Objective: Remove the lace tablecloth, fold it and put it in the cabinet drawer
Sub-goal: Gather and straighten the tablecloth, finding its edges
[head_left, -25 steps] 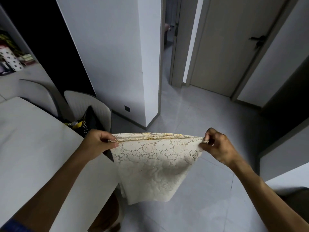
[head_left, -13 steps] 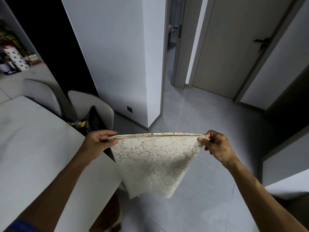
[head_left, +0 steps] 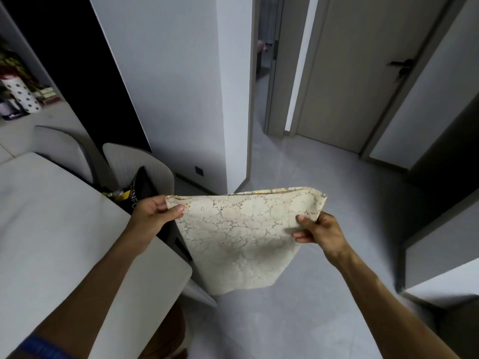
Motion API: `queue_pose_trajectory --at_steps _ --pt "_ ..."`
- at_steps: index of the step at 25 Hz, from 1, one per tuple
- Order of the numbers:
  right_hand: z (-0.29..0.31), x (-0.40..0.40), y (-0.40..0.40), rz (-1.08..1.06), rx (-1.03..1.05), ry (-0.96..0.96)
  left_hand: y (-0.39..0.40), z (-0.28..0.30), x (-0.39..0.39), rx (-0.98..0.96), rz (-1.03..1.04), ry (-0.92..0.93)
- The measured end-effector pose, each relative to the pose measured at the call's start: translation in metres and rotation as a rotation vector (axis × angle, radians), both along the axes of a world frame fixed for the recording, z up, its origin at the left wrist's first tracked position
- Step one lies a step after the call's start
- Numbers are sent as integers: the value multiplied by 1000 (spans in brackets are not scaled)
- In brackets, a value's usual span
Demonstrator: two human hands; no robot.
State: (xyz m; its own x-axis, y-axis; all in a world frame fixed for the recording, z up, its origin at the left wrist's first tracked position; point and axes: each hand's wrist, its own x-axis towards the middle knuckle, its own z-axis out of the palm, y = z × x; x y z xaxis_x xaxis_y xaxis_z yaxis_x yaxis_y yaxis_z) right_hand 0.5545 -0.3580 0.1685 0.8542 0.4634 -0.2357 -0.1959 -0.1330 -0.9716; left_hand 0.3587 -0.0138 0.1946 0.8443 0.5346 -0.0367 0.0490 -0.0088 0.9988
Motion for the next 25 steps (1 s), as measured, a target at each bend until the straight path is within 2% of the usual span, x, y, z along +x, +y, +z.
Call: queue_pose_trajectory --at_steps 2,4,5,7,9,11,13,14,17,19,21,23,25 --pt "-6 -3 2 -15 -12 8 1 4 4 12 47 -30" --pt "3 0 6 -3 41 -6 3 7 6 -81 84 -86" --pt "8 1 9 19 64 -5 1 6 5 -126 33 -77" --pt "17 -2 17 54 70 -12 -10 -6 -1 -87 -101 52" --pt "25 -1 20 46 93 -34 -15 -10 -1 -27 -58 154" --pt "32 9 17 -4 137 -39 -12 -4 1 -67 8 104" --pt "30 15 12 -10 63 58 -11 -3 2 -126 -88 84" --pt "21 7 6 -8 -32 96 -18 -11 -4 -135 -139 152" --pt "-14 -12 -2 31 -195 138 -36 -40 -18 -82 -31 301" --pt "-18 -11 -6 35 -179 133 -34 -49 -24 -167 55 241" --pt "-9 -4 -1 27 -148 129 -30 -46 -30 -278 -10 194" --pt "4 0 8 26 -115 120 -34 -49 -36 -204 -46 264" --pt "9 1 13 39 -45 132 -36 -54 -39 -177 78 258"
